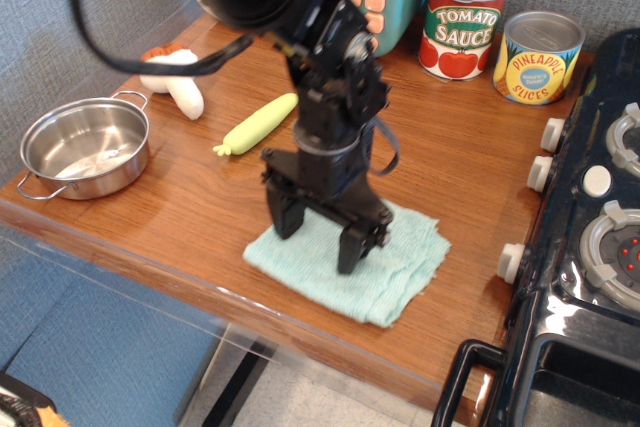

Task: Pick up blue cloth and move it back towards the metal cans.

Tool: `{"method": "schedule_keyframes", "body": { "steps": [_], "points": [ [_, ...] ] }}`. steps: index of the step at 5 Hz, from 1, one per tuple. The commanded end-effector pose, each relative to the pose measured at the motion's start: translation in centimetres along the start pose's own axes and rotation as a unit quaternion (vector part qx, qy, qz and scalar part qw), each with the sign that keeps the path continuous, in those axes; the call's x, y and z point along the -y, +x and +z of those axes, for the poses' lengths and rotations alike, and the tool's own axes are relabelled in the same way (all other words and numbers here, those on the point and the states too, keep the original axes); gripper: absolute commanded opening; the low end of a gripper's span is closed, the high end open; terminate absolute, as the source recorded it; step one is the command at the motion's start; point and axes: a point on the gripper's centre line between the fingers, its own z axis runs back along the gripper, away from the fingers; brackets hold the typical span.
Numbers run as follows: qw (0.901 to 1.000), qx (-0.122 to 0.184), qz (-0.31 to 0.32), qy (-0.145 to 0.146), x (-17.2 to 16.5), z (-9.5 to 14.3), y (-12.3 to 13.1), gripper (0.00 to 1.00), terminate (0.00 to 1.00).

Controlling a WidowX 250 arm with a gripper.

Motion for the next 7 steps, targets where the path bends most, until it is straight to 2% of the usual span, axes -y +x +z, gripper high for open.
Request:
{"method": "schedule_keyframes", "body": {
  "steps": [1,2,3,4,5,7],
  "points": [
    [0.9961,0.027,0.084,-0.005,-1.9,0.0,7.2,1.0,0.0],
    [0.9927,0.046,0.11,-0.022,-2.2,0.6,11.3,1.0,0.0],
    [0.9933,0.057,0.097,-0.027,-1.8,1.0,14.0,1.0,0.0],
    [0.9941,0.059,0.088,-0.024,-1.5,1.2,14.4,1.0,0.0],
    [0.994,0.071,0.078,-0.028,-1.0,2.9,15.0,1.0,0.0],
    [0.9888,0.109,0.077,-0.067,-0.9,9.3,17.1,1.0,0.0]
  ]
}}
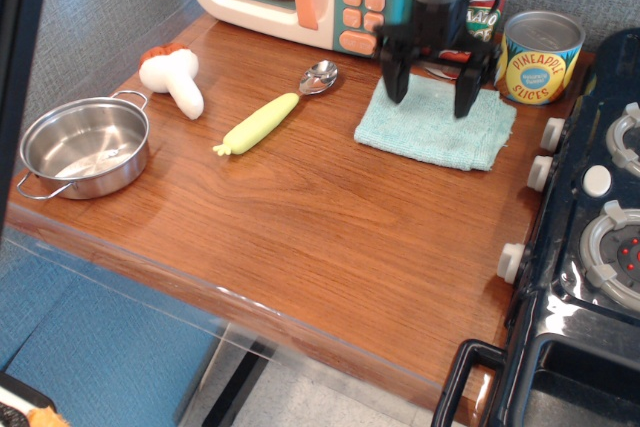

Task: Pick up blue cloth and move it back towards the metal cans.

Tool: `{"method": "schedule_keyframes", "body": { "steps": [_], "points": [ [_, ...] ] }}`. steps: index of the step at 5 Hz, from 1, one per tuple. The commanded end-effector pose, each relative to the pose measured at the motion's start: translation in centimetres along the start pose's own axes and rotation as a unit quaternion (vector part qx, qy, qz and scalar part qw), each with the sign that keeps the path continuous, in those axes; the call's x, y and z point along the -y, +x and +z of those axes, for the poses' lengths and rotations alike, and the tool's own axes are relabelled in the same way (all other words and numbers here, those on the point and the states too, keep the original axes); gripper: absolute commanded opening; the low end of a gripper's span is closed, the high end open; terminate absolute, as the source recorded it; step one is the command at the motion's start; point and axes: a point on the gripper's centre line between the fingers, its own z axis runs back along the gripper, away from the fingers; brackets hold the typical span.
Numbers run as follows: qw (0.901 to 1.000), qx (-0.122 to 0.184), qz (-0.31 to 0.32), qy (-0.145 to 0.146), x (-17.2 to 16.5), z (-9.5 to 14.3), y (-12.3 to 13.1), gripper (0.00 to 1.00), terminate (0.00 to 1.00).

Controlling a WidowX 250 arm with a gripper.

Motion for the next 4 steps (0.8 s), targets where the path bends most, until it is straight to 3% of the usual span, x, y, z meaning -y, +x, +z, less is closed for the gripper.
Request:
{"method": "schedule_keyframes", "body": {
  "steps": [1,2,3,4],
  "points": [
    [0.9971,0.074,-0.009,-0.017,0.15,8.41,1.86,1.0,0.0],
    [0.9951,0.087,-0.027,0.038,-0.18,8.33,0.97,1.0,0.0],
    [0.9951,0.087,-0.027,0.038,-0.18,8.33,0.97,1.0,0.0],
    [0.9951,0.087,-0.027,0.038,-0.18,8.33,0.97,1.0,1.0]
  ]
}}
